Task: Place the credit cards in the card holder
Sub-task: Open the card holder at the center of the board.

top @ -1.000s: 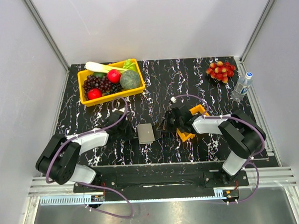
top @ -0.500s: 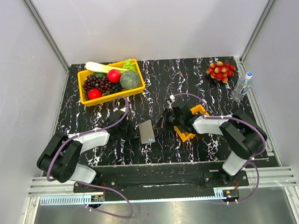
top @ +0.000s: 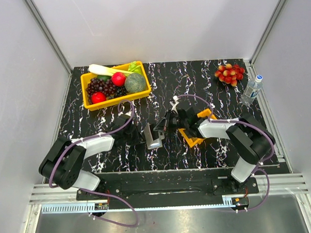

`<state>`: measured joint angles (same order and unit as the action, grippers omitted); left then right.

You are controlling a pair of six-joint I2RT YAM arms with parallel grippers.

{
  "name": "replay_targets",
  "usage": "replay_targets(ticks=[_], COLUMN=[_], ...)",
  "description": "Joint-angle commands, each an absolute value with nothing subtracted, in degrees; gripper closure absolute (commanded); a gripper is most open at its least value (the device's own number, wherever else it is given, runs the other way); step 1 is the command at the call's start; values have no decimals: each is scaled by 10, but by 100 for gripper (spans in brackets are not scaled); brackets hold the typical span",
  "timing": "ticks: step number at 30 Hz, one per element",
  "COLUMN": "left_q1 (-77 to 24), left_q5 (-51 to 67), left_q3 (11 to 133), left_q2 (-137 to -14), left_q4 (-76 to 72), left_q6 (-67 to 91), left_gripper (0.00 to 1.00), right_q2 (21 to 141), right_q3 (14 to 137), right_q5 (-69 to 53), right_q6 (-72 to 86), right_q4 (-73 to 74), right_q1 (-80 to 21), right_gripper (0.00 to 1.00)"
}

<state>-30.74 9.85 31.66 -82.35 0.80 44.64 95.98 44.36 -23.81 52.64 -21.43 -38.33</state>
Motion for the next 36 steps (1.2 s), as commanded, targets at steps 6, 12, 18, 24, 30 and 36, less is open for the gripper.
replay_targets(ticks=[6, 12, 18, 24, 30, 36], left_q1=[-311, -309, -280, -234, -229, -209], left_q5=[79, 63, 39, 42, 53, 39], left_q3=[327, 303, 270, 253, 259, 281], left_q2=[-827, -819, -773, -715, -696, -651], left_q4=[15, 18, 52, 86, 96, 143], left_q6=[456, 465, 459, 436, 439, 432], left_gripper=[100, 100, 100, 89, 84, 80], right_q2=[1017, 1037, 1049, 1062, 1021, 1013], right_q3=[506, 546, 553, 594, 609, 639], right_q5=[-230, -159, -101, -68, -55, -55], right_q6=[531, 495, 475, 442, 434, 417], right_q4=[-222, -127, -77, -27, -27, -4], right_q1=[-438, -459, -467, -493, -504, -512], right_gripper=[100, 100, 100, 100, 100, 100])
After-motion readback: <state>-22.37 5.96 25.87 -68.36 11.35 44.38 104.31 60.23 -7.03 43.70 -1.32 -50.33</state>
